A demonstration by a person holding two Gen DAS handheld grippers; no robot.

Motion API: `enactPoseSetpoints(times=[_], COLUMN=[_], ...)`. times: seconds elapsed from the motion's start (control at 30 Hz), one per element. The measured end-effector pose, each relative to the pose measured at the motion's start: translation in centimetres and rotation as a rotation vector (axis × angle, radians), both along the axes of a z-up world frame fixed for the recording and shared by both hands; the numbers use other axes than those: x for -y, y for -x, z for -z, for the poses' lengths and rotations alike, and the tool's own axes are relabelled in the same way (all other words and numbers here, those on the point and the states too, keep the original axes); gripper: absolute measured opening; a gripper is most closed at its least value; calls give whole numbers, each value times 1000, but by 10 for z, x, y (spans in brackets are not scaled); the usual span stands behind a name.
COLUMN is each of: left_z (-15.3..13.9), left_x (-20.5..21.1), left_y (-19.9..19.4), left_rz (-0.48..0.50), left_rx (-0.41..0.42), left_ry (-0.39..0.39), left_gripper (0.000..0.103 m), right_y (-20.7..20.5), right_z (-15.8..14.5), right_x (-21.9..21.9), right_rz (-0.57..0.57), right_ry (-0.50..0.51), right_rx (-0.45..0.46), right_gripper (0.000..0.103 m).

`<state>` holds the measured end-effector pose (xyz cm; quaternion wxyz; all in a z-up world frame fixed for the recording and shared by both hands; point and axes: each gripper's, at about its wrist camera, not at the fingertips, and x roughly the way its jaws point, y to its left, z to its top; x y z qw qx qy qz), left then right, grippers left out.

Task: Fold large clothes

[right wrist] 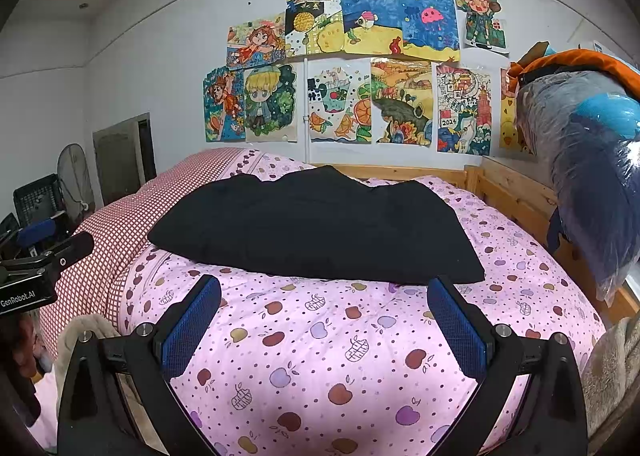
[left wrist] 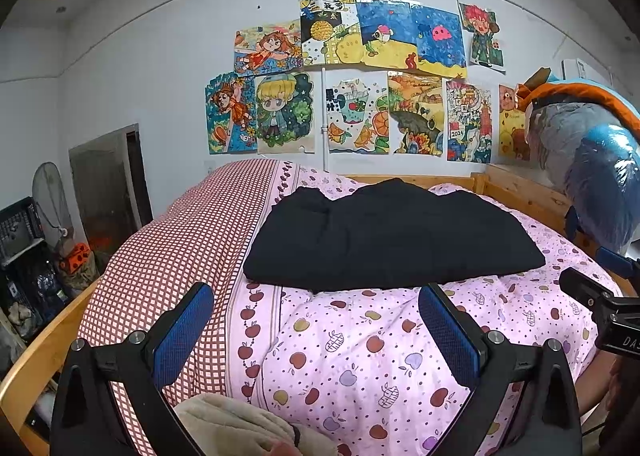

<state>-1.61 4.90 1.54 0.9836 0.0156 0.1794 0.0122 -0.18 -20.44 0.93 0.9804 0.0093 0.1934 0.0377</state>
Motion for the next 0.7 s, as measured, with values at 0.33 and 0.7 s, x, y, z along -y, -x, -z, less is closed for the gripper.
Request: enactPoseSetpoints(times=[0.33,0.7], left_z=[1,2], left_x=[-1,-3], left_y=[1,3], left_rz=[-5,-11], left_rx=[0,3], left_ry=[1,1], left_gripper=[103,103], right_y=[0,0], right_z=[1,3], right_x=[0,1], right_rz=[0,1], right_ry=[-1,-3], right_rx=[0,-4], right_gripper=[101,101])
